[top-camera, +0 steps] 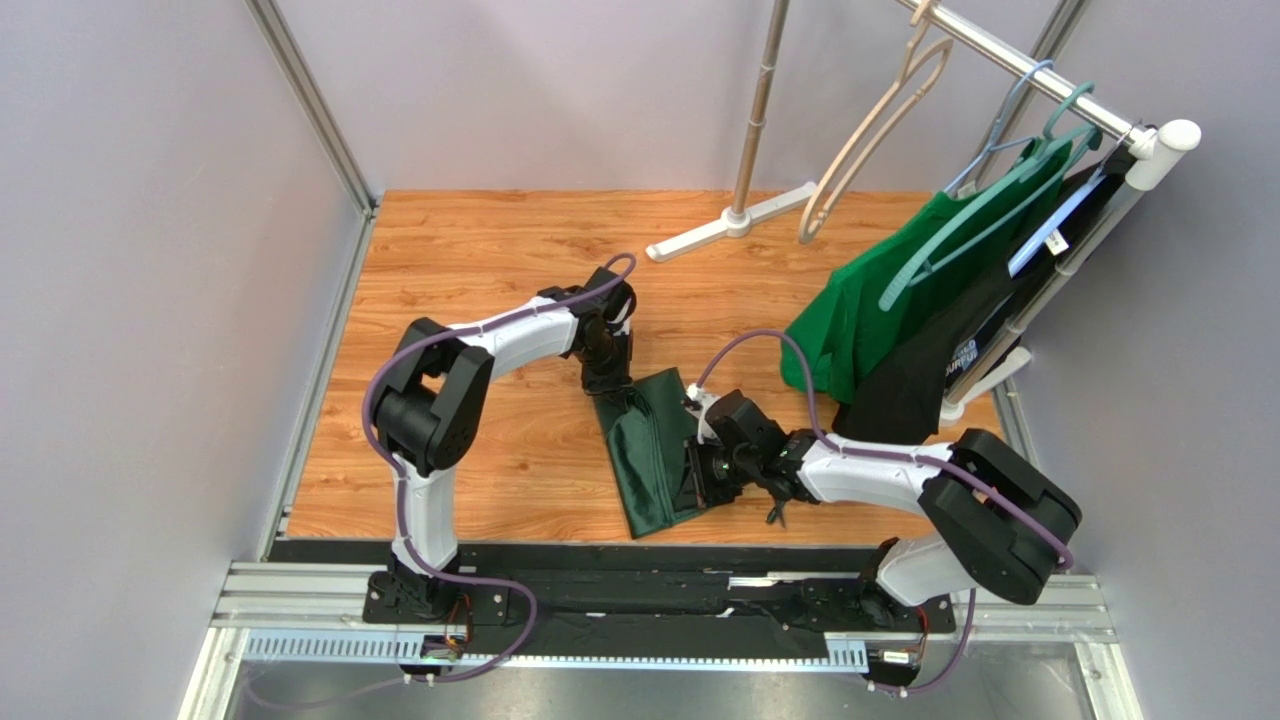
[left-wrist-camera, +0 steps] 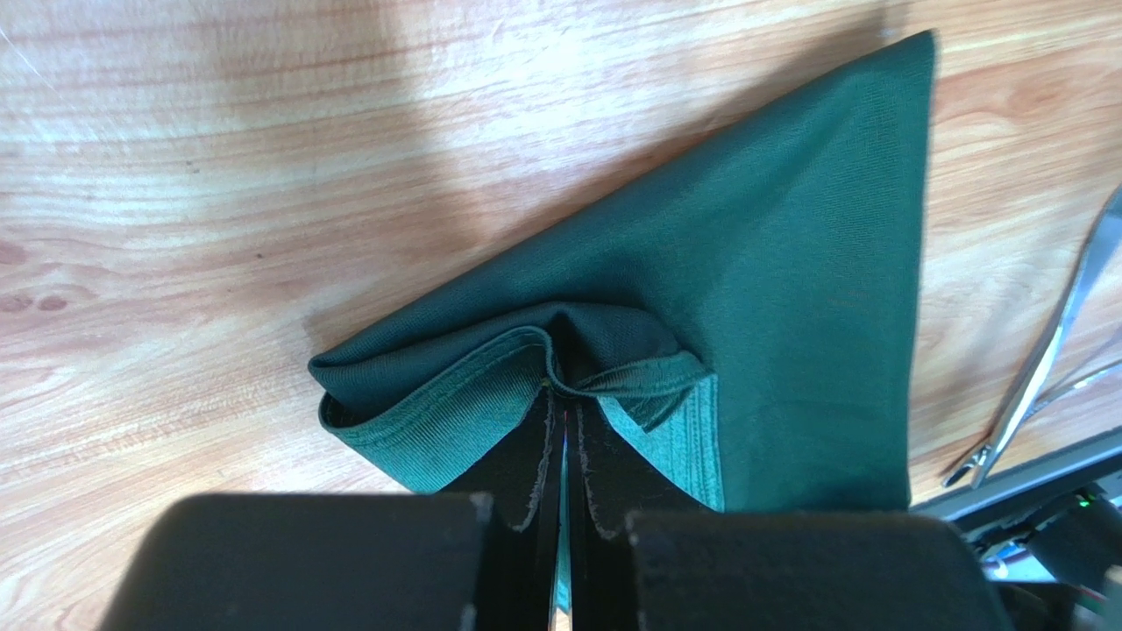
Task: Fold the napkin into a case and place the utensils inside
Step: Fold the lower triangle-folded napkin at the center of the board.
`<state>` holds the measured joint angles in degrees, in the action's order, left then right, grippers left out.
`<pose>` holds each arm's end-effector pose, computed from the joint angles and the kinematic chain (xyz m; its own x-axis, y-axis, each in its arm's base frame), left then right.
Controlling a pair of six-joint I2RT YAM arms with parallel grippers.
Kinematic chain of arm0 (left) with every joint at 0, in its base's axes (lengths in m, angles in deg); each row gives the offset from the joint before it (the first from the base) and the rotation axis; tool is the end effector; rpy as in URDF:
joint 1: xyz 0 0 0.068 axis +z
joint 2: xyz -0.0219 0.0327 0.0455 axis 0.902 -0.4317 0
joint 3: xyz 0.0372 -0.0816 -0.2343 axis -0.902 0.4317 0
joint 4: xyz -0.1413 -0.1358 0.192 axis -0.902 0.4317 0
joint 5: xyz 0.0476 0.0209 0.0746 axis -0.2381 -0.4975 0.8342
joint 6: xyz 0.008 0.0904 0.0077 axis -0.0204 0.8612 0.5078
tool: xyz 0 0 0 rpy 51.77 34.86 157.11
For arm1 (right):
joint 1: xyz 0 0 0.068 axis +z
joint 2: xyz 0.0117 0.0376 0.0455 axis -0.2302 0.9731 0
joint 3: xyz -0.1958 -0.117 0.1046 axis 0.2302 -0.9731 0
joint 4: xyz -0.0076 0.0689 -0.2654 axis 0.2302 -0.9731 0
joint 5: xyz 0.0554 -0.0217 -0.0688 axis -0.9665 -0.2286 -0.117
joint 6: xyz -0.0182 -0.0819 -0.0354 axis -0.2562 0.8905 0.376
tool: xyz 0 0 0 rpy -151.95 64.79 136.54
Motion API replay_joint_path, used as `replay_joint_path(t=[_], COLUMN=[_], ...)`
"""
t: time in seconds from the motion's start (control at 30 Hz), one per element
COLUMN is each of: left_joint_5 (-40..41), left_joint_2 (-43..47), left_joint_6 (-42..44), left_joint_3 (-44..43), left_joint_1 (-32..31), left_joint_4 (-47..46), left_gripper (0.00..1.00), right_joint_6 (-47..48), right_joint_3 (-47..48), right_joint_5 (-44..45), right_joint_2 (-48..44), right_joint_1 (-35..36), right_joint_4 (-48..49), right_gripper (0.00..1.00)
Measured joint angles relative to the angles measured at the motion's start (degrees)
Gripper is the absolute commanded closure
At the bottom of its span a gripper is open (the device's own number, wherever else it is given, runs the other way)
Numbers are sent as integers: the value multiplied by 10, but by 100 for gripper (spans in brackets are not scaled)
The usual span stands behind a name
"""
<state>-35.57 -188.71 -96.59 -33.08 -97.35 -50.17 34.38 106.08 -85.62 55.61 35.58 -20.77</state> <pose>0.3314 -0.2358 0.0911 -0.9898 -0.0040 -0.1422 0.0457 0.9378 -0.3443 0.1677 0.2303 0.0676 -0.9192 -0.2047 -0.3364 -0.3679 0.7513 0.5480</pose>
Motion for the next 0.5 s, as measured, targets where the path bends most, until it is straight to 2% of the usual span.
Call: replay_joint_path(t=[0.03,0.07,0.13,0.17,0.27,0.5], left_joint_5=[0,0,0,0,0,10], left_joint_2=[0,0,1,2,5,17], left_joint_6=[-1,-3,-6,-7,-8,-30], left_joint_3=[3,7,10,10,10,23], left_joint_1=[0,0,0,0,0,0], left_joint_4=[-2,-3,-7,-7,-10,-18], left_gripper=[98,98,98,98,100,100], right_joint_6=[0,0,0,0,3,8], right_joint_3=[3,8,18,23,44,136], right_joint_5=[2,6,12,15,31,97], right_joint_2=[0,0,-1,-2,-7,30], right_joint_1=[0,0,0,0,1,32], right_joint_4=[-3,-10,-21,-25,-50,-116], right_gripper=[96,80,74,65,56,58])
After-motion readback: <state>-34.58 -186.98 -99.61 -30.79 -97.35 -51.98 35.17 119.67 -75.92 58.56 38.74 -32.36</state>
